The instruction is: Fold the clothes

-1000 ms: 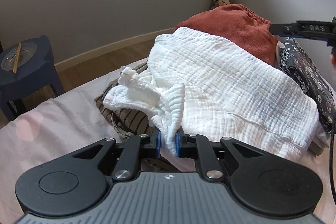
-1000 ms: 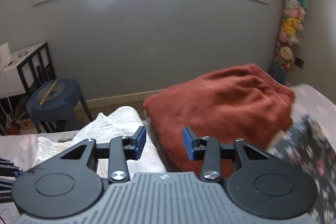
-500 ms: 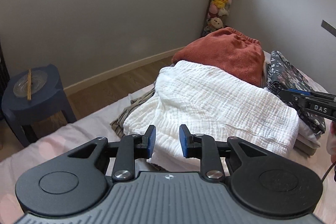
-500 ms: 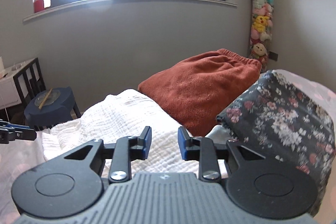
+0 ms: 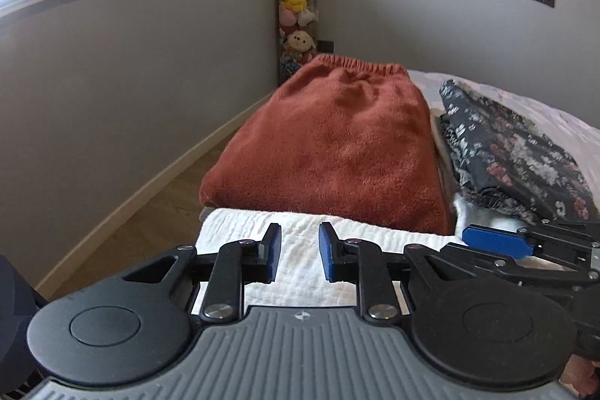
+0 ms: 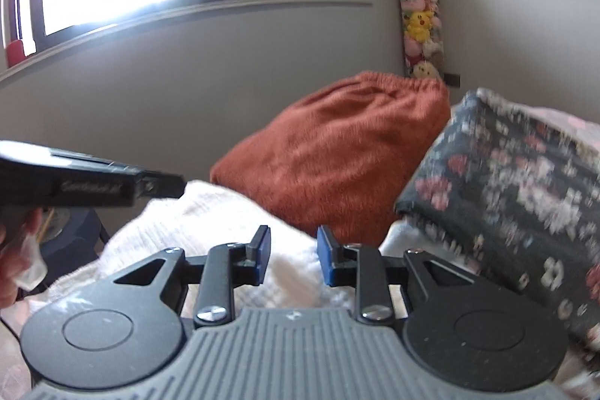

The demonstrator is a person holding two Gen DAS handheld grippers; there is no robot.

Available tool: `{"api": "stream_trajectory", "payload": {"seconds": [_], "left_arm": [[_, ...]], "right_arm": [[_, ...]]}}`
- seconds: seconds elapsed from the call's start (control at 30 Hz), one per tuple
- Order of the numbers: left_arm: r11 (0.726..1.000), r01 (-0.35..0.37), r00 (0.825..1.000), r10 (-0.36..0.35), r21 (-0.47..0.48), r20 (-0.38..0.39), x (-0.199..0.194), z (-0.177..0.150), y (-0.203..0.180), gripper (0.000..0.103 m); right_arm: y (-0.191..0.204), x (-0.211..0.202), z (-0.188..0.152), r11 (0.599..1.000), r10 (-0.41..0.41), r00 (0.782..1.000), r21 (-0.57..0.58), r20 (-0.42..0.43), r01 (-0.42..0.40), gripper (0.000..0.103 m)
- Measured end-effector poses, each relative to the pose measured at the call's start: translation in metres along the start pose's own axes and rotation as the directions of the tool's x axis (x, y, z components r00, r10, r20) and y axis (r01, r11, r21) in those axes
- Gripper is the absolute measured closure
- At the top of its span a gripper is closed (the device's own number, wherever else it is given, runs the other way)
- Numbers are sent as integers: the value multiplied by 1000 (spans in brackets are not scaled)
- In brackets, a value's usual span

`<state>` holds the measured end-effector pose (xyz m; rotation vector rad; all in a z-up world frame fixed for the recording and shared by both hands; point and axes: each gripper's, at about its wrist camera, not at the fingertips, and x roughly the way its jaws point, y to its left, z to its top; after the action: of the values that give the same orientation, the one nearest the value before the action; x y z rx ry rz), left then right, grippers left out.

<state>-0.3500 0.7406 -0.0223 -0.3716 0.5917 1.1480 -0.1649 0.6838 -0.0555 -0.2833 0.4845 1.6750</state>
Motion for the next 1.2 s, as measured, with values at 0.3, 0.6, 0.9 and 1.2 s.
{"api": "stream_trajectory", "payload": {"seconds": [0.3, 0.6, 0.9, 1.2], "left_arm": [[999, -29, 987, 34, 35, -157, 59, -33, 5, 87], [999, -37, 984, 42, 34, -172, 65, -41, 3, 86], [998, -58, 975, 62, 27, -212, 58, -42, 8, 86], [997, -70, 965, 75, 26, -252, 56, -40, 11, 86]], "right_arm": [[-26, 44, -47, 998, 27, 998, 55, -53, -24, 73], [-60, 54, -58, 955, 108, 992, 283, -58, -87, 75], [-92, 12, -68, 936, 4, 992, 351, -127, 41, 103], [-105, -3, -79, 889, -7, 986, 451, -167, 82, 103]]}}
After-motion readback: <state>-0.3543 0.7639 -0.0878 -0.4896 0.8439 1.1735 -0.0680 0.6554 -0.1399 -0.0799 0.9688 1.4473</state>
